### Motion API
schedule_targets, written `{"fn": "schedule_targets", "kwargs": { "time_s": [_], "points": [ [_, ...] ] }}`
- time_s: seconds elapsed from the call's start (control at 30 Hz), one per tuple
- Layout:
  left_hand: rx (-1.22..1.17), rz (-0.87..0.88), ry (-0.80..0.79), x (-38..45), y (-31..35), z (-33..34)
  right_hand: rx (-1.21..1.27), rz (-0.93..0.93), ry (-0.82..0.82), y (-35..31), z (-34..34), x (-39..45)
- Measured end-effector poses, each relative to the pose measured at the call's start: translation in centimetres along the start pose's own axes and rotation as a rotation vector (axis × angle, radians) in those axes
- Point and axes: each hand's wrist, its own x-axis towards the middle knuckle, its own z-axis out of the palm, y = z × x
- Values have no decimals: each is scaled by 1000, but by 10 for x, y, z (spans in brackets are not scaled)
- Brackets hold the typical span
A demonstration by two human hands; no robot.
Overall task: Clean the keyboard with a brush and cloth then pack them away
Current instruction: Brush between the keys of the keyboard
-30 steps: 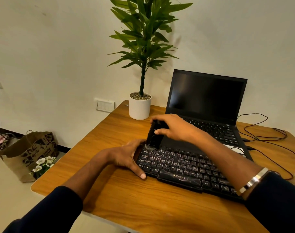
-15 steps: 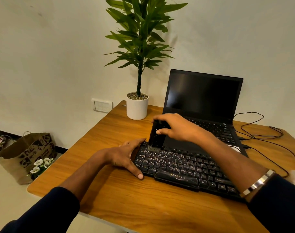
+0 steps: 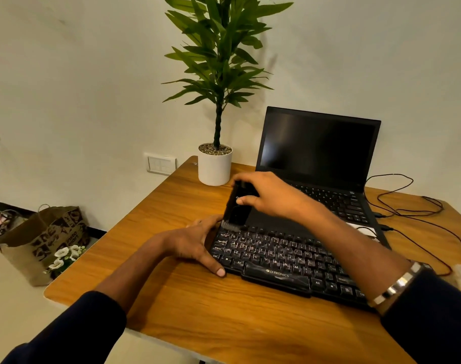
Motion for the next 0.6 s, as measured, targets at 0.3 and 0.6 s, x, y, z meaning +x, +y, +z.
{"fn": "schedule_targets", "kwargs": {
  "time_s": [0.3,0.6],
  "points": [
    [-13,-1,2,-2,1,-1,-156,90,-157,15,-9,-8],
    [-26,5,2,-2,-1,0,-42,53,-38,11,-1,-9]
  ]
}}
